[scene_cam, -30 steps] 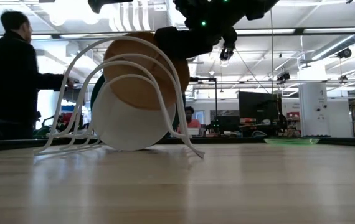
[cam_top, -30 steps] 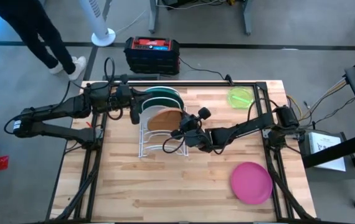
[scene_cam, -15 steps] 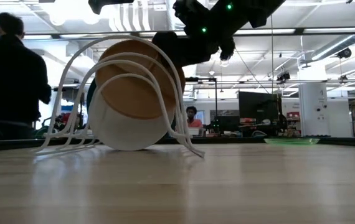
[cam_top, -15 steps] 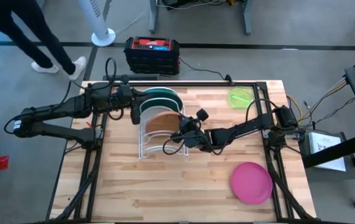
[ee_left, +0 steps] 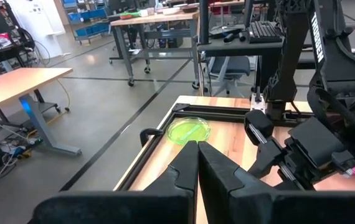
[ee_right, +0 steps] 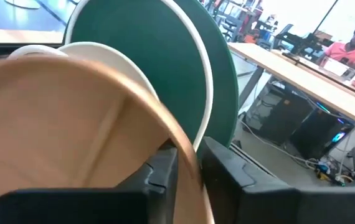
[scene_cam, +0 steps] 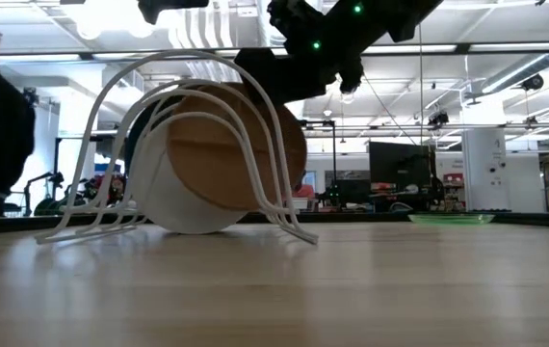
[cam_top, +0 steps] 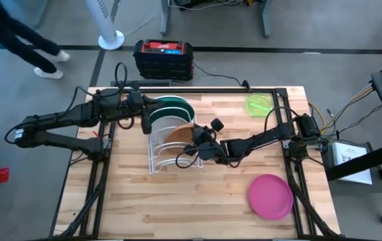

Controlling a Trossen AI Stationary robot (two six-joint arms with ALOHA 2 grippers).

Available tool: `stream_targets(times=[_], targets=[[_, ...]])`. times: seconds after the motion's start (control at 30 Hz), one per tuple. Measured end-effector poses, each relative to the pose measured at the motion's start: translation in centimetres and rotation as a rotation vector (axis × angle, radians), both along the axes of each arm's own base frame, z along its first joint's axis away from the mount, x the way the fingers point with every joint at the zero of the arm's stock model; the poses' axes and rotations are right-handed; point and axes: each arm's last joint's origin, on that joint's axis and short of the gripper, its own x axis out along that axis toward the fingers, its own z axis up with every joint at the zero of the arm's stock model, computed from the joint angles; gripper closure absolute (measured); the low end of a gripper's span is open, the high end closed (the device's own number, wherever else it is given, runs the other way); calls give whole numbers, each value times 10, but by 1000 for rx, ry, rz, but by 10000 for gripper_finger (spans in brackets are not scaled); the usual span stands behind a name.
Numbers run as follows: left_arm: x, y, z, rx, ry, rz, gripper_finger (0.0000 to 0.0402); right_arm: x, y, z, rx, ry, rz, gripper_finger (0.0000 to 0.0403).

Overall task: Sort dishes
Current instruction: Put the brown plate in the dish rack

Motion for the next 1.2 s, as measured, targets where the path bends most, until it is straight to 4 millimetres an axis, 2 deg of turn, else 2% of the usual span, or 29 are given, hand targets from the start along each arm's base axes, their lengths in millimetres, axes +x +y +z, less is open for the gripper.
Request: stream_targets(times=[0.6,0.8,1.2], targets=[[0,0,0,0,2,0,401,4,1,8,-32,39,41,226],[0,0,0,0,2,0,401,9,-1,12,9,38,143,177],[5,1,-4,-6,22,0,401,11,-4,18,-9,73,224,103]])
